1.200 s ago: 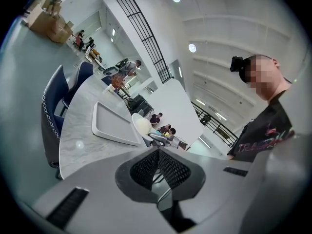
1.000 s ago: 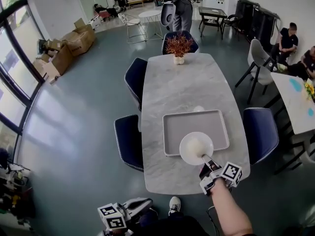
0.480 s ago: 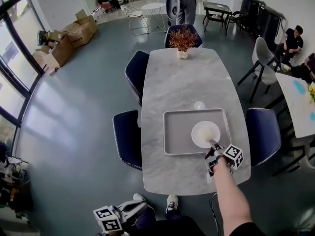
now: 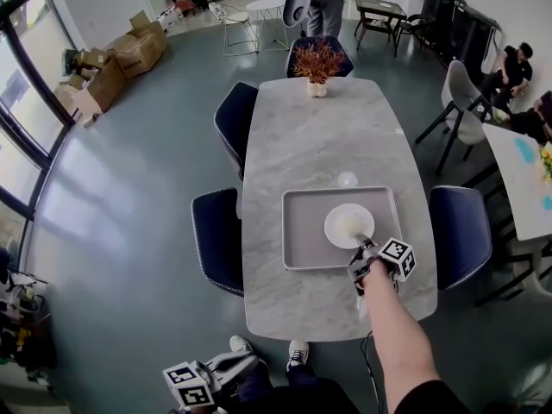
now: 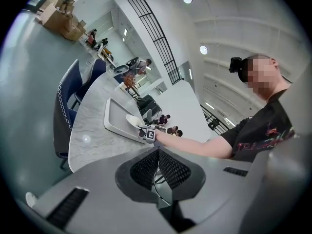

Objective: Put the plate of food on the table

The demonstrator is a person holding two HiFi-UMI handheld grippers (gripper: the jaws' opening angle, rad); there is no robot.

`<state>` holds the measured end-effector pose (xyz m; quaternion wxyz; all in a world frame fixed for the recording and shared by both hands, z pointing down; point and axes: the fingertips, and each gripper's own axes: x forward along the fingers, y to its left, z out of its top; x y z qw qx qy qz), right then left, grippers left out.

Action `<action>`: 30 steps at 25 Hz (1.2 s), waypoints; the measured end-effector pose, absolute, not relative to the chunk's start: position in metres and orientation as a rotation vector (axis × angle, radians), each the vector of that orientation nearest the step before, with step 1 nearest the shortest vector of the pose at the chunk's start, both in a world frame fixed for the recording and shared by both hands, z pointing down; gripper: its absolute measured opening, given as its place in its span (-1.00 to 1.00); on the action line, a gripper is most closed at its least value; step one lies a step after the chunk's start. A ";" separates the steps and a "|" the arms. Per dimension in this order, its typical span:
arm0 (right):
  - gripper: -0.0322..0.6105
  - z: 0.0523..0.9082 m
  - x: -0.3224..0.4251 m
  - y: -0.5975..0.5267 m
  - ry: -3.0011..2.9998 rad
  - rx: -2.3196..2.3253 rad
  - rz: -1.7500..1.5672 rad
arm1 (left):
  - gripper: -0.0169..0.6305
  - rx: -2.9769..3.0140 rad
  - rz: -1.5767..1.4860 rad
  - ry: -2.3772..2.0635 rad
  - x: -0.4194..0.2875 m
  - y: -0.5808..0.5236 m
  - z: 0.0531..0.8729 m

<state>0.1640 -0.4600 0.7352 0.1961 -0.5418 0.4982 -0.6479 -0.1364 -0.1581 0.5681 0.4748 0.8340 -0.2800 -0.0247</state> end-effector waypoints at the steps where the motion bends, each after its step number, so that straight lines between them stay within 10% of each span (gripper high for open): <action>1: -0.83 0.736 0.162 -0.461 1.400 -1.520 -1.820 | -0.92 2.043 -0.057 -0.687 -0.136 -0.159 0.567; 30: -0.82 0.758 0.153 -0.469 1.399 -1.663 -1.904 | -0.92 2.061 -0.032 -0.689 -0.146 -0.152 0.569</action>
